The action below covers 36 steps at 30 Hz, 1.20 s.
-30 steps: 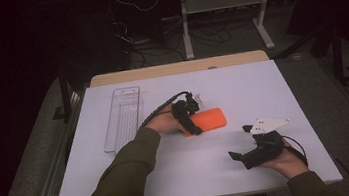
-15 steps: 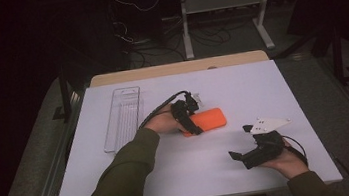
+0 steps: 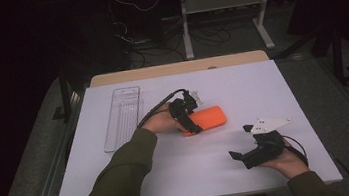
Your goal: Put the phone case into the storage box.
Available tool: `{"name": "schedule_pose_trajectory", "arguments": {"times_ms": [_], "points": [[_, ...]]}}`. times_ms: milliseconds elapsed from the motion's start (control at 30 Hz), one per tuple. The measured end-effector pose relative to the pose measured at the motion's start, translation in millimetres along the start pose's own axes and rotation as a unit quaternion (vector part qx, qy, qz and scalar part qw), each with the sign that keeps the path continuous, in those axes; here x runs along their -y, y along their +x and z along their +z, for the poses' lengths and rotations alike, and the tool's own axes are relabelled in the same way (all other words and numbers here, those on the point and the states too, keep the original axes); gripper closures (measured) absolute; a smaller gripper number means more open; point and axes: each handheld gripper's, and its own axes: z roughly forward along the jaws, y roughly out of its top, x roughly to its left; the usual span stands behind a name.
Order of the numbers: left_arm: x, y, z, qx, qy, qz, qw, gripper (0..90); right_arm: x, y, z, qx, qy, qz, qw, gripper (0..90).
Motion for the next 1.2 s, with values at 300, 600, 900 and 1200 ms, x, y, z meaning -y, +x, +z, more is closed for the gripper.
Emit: {"name": "schedule_pose_trajectory", "arguments": {"times_ms": [300,600,900,1200], "points": [[-1.5,-10.5,-16.8,-0.015,-0.005,-0.010,0.9998,15.9,-0.1,0.1,-0.1,-0.001,0.000,0.002,1.0000,0.0],[5.7,-20.4,-29.6,-0.021,-0.013,-0.041,0.9988,15.8,0.1,-0.1,-0.1,0.000,0.000,0.002,1.0000,0.0],[22.8,-32.0,-38.1,-0.023,-0.016,-0.058,0.9979,15.8,0.3,-0.5,-0.2,0.001,0.001,0.001,1.0000,0.0],[40.2,-41.7,-42.1,-0.031,-0.025,-0.079,0.9961,15.8,0.9,-1.2,-0.4,0.003,0.002,0.000,1.0000,0.0]]}}
